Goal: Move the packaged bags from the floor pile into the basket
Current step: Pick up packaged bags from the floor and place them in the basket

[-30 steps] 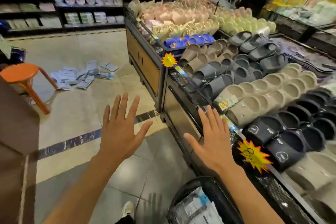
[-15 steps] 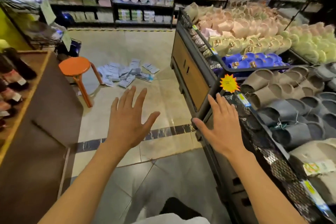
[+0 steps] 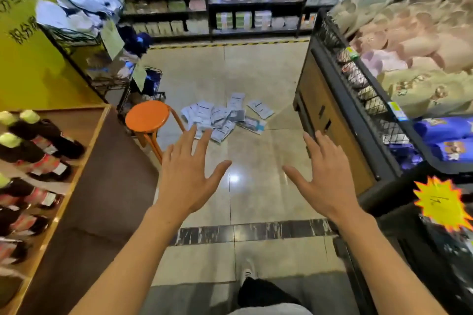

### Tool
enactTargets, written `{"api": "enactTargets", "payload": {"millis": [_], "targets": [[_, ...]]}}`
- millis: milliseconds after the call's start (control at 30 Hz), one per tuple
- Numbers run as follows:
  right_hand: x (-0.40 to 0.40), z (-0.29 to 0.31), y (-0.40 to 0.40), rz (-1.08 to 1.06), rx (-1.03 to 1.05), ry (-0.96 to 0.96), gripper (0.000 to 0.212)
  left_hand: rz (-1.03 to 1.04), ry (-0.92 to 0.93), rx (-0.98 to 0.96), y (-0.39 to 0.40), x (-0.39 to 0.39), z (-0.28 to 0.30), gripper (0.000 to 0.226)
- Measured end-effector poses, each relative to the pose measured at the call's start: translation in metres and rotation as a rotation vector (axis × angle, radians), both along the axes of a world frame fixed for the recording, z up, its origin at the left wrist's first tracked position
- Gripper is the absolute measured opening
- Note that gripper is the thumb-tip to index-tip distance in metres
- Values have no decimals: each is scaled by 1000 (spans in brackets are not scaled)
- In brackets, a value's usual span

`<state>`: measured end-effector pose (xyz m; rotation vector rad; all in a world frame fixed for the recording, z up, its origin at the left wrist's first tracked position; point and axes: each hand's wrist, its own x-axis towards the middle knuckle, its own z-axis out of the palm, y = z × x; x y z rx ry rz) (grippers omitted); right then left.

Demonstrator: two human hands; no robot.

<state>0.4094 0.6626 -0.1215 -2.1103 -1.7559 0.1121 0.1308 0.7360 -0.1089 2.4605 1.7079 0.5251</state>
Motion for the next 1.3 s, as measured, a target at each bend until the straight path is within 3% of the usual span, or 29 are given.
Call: {"api": "enactTargets", "payload": {"millis": [233, 767, 1300], "targets": [[26, 15, 183, 64, 20, 37, 97, 69, -44, -5, 169, 25, 8, 82], [53, -1, 561, 91, -61, 17, 94, 81, -159, -156, 545, 51, -43, 86], [168, -50, 823, 62, -196, 45, 88, 57, -115, -304, 807, 162, -82, 87]]}}
